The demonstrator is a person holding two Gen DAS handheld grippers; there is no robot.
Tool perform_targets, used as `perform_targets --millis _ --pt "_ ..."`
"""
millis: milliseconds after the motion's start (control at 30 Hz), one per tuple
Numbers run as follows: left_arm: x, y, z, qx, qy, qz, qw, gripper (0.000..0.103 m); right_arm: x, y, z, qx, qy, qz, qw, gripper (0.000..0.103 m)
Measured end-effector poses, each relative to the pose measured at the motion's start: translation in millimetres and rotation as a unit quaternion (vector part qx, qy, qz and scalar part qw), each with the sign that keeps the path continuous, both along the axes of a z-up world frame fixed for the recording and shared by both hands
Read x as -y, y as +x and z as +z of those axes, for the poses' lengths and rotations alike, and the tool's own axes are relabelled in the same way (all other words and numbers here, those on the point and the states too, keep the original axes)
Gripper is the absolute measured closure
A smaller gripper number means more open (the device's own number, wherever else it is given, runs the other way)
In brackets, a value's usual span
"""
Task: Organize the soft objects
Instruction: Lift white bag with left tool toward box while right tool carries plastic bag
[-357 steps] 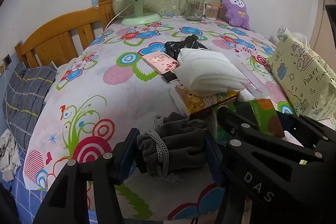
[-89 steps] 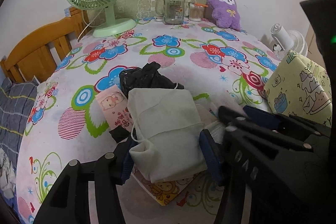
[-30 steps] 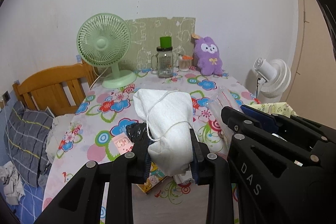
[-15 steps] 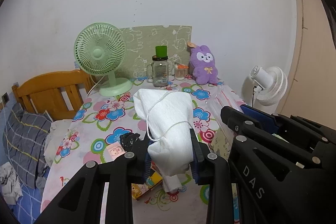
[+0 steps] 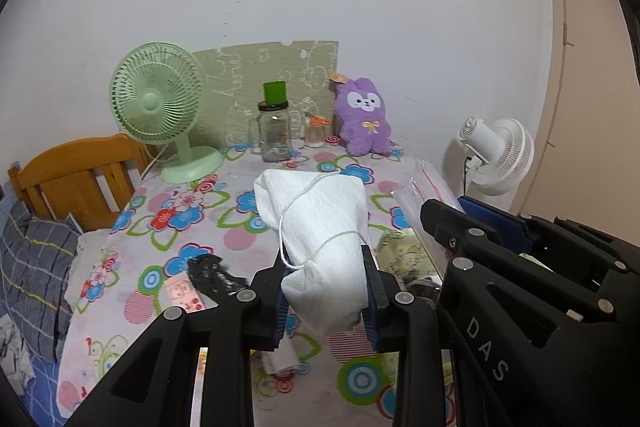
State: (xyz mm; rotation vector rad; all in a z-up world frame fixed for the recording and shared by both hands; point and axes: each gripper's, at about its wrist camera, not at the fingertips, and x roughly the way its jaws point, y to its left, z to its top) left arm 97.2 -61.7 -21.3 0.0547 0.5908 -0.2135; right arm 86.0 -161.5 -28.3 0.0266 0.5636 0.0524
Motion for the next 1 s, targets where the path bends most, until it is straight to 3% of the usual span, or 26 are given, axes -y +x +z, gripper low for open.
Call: perform_targets --millis 600,1000 --pt "59.5 14.5 -17.4 -0.023 0.009 -0.049 0.9985 0.073 58.9 7.6 -17.5 -0.014 -0.001 -0.048 0.999 0.081" --pt "92.1 27.2 -38.1 -0.06 0.022 -0.079 0.9948 0.069 93.5 15.2 -39.4 -0.04 0.006 -0.075 0.996 0.081"
